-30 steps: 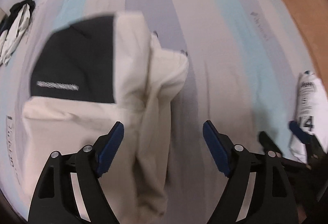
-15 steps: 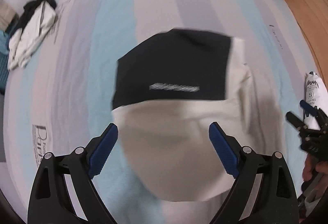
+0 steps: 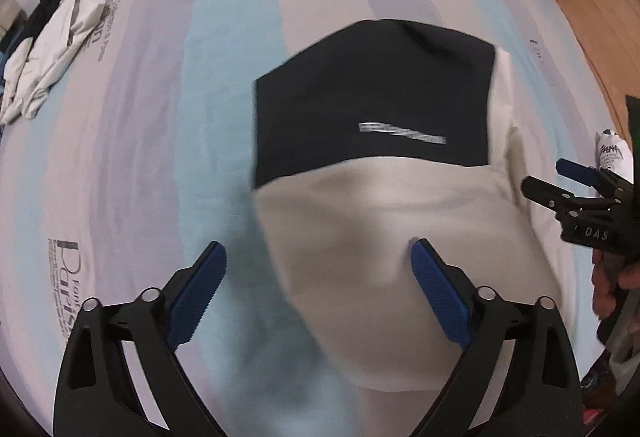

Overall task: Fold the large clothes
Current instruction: 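Move both open tools to the folded jacket bundle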

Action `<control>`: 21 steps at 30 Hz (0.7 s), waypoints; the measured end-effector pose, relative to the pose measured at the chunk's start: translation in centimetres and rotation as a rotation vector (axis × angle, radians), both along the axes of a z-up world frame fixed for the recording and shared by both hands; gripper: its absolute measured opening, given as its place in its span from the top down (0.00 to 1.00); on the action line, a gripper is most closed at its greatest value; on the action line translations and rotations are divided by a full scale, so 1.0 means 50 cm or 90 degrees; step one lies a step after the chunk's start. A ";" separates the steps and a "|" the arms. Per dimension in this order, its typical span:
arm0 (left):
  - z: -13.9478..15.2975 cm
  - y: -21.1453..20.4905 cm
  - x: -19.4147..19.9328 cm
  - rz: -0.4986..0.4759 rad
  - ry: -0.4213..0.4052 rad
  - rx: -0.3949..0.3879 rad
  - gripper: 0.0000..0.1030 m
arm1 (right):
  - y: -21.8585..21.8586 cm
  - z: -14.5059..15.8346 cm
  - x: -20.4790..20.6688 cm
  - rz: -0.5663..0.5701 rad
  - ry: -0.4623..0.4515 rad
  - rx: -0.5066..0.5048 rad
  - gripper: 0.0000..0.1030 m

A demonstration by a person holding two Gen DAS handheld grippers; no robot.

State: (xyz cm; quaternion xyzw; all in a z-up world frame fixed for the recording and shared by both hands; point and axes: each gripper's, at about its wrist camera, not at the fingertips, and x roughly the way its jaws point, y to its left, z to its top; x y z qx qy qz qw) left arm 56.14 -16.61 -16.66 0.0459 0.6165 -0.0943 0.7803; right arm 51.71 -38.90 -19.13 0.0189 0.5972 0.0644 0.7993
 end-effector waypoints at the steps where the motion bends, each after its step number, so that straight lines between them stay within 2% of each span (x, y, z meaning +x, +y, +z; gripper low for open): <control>1: -0.011 0.014 0.008 -0.003 0.014 -0.003 0.11 | -0.004 -0.015 0.006 -0.004 0.013 0.007 0.08; 4: -0.050 0.053 0.034 0.000 0.055 -0.051 0.06 | -0.018 -0.056 0.018 -0.014 0.052 0.037 0.08; 10: -0.112 0.075 0.073 -0.029 0.117 -0.158 0.05 | -0.034 -0.114 0.038 -0.031 0.102 0.100 0.08; 14: -0.148 0.086 0.089 -0.024 0.158 -0.222 0.05 | -0.047 -0.148 0.049 -0.046 0.133 0.142 0.08; 21: -0.178 0.121 0.098 -0.020 0.189 -0.305 0.05 | -0.071 -0.183 0.051 -0.050 0.185 0.258 0.08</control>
